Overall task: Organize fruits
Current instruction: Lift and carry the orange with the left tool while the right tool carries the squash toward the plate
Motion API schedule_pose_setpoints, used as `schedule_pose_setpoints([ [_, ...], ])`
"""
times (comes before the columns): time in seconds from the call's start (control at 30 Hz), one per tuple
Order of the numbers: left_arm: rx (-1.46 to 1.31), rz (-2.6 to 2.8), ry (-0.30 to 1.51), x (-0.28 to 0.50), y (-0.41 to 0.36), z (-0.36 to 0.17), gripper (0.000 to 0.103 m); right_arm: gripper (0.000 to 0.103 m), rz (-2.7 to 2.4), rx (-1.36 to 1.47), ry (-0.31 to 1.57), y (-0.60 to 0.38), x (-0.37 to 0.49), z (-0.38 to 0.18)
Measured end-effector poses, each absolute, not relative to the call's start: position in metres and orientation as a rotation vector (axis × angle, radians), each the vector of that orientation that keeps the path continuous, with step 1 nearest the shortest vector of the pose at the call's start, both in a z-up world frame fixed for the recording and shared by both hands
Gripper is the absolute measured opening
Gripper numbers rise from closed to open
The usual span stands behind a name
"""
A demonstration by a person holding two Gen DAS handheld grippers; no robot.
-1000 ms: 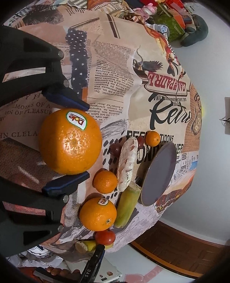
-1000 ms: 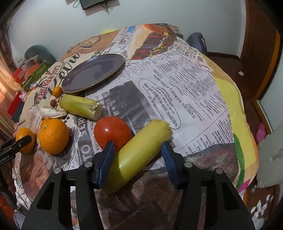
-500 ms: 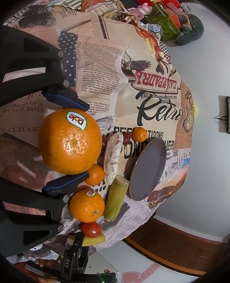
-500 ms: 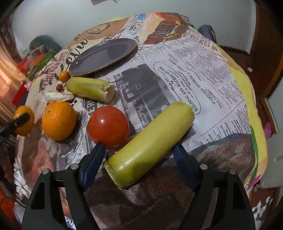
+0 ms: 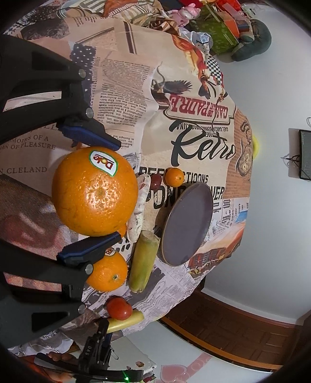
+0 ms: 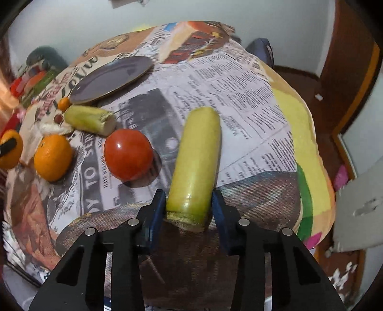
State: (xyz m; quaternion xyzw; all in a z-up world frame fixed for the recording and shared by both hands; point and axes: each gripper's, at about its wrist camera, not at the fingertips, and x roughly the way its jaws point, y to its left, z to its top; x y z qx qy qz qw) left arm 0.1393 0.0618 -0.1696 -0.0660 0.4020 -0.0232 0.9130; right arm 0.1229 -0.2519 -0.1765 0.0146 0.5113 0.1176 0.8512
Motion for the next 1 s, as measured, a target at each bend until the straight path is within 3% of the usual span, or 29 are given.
schedule_pose_setpoints([
  [0.6, -0.136, -0.048, 0.811, 0.157, 0.058, -0.158, 0.068, 0.035, 0.248, 0.078, 1.046, -0.248, 0.17, -0.175],
  [1.0, -0.105, -0.061, 0.757, 0.176, 0.049, -0.134, 0.068, 0.034, 0.246, 0.051, 0.921, -0.248, 0.185, -0.137],
])
